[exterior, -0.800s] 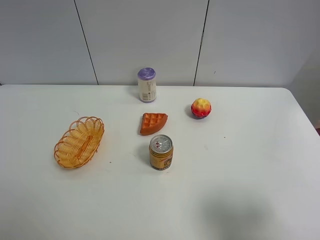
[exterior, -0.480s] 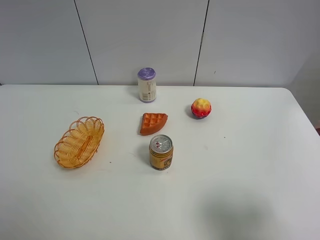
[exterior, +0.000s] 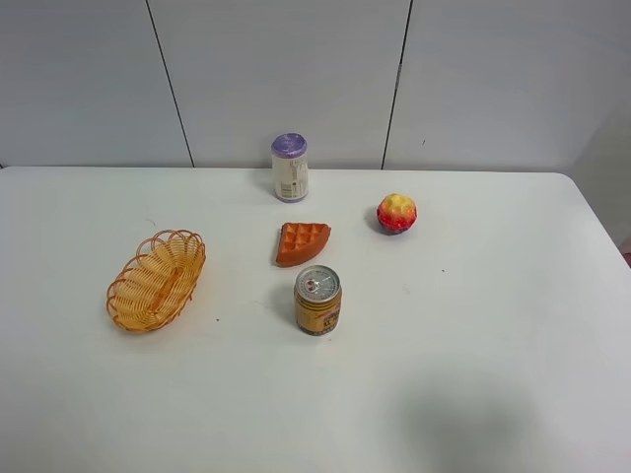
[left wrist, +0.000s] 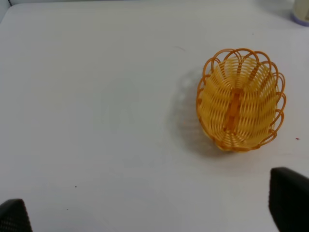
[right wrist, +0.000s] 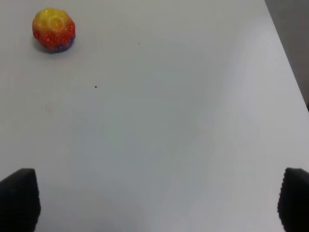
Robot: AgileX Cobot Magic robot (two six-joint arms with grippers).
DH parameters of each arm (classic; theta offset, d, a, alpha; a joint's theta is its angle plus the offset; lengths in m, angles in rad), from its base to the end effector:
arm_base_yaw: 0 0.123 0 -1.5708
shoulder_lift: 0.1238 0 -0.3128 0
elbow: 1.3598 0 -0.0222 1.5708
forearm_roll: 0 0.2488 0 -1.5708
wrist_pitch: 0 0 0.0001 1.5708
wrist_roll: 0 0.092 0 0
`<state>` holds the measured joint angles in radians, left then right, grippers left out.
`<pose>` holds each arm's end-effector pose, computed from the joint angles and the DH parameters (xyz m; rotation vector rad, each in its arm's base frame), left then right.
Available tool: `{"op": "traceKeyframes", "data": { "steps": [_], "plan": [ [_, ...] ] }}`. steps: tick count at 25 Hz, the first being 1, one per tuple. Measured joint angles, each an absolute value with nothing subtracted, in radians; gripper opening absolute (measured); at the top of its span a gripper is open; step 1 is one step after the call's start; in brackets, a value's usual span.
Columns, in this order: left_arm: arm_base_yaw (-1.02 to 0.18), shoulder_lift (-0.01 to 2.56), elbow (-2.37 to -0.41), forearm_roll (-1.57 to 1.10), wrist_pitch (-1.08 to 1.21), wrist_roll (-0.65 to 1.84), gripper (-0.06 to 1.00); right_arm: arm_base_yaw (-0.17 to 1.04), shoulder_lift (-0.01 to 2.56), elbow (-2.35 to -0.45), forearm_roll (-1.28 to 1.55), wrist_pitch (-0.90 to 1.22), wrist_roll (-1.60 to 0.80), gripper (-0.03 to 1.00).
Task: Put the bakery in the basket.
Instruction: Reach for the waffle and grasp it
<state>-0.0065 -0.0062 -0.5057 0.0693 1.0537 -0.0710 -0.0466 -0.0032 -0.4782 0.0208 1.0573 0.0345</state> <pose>-0.0351 0.0058 0.2780 -0.0686 2.0225 0.0336 -0.0315 0.0031 0.2700 0.0828 2.0577 0.0175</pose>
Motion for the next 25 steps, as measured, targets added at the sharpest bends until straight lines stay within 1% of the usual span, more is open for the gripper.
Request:
{"op": "traceKeyframes", "data": {
  "steps": [5,8,11,14,16,19,25],
  "plan": [
    [-0.007,-0.005,-0.514,0.086,1.036,-0.075,0.99,-0.047,-0.003,-0.478,0.021,1.057,0.034,0.99],
    [-0.007,0.039,-0.558,0.085,0.912,-0.076,0.99,-0.047,-0.003,-0.478,0.021,1.057,0.034,0.99],
    [-0.007,0.163,-0.615,0.055,0.735,-0.078,0.99,-0.047,-0.003,-0.478,0.021,1.057,0.034,0.99],
    [-0.007,0.359,-0.674,0.029,0.654,-0.078,0.99,-0.047,-0.003,-0.478,0.021,1.057,0.034,0.99],
    [-0.029,0.514,-0.711,0.013,0.607,-0.079,0.99,-0.047,-0.003,-0.478,0.021,1.057,0.034,0.99],
    [-0.116,0.732,-0.768,0.007,0.515,-0.078,0.99,-0.047,-0.003,-0.478,0.021,1.057,0.034,0.99],
    [-0.421,1.145,-0.913,0.028,0.431,-0.066,0.99,-0.047,-0.003,-0.478,0.021,1.057,0.034,0.99]
  ]
}}
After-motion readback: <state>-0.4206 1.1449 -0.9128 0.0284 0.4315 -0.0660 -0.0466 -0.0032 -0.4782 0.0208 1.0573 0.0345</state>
